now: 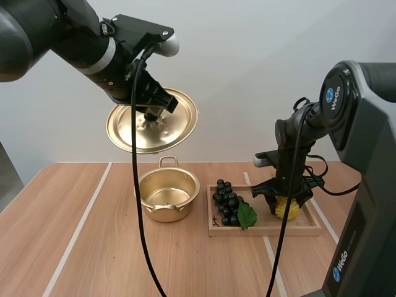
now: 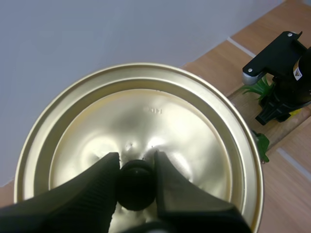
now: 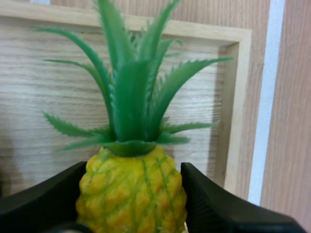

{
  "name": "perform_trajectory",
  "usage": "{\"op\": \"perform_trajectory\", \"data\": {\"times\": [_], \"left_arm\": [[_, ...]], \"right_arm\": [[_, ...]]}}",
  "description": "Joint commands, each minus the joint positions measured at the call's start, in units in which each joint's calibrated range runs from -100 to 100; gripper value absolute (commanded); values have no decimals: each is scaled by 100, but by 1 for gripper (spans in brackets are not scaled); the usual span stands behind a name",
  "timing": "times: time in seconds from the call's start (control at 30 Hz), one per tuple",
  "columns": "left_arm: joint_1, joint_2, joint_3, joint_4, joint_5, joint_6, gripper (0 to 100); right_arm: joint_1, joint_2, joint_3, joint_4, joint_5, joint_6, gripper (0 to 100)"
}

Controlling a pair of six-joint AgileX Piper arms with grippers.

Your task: Open the pot, put the pineapple inside, and close it

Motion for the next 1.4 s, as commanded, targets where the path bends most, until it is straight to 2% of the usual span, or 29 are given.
{"op": "perform_trajectory", "data": {"times": [0.0, 0.37, 0.57, 0.77, 0.93, 1.03, 1.2, 1.37], "left_arm": [[-7, -241, -46, -40, -248, -25, 0], [-7, -1144, -60, -28, -1635, -121, 0], [-7, -1305, -715, -28, -2163, -121, 0], [-7, -1079, -1713, -28, -2670, -133, 0], [-7, -574, -2595, -55, -3561, -133, 0], [14, -171, -3203, -64, -3711, -221, 0], [175, 484, -4311, -64, -3503, -294, 0], [182, 1095, -5263, -64, -2874, -319, 0]], "right_arm": [[-27, -267, -306, -53, 361, 0, 0], [-27, -1626, -1662, 14, 1132, -138, 0], [-27, -2158, -2513, 359, 1739, -424, 0], [-27, -2336, -3020, 1477, 2731, -1083, 0], [7, -2350, -3020, 2397, 2755, -1487, 0], [165, -2290, -3020, 2456, 2668, -1634, 0], [594, -2091, -3020, 2456, 2668, -1729, 0], [1162, -1769, -3020, 2456, 2668, -1753, 0]]}}
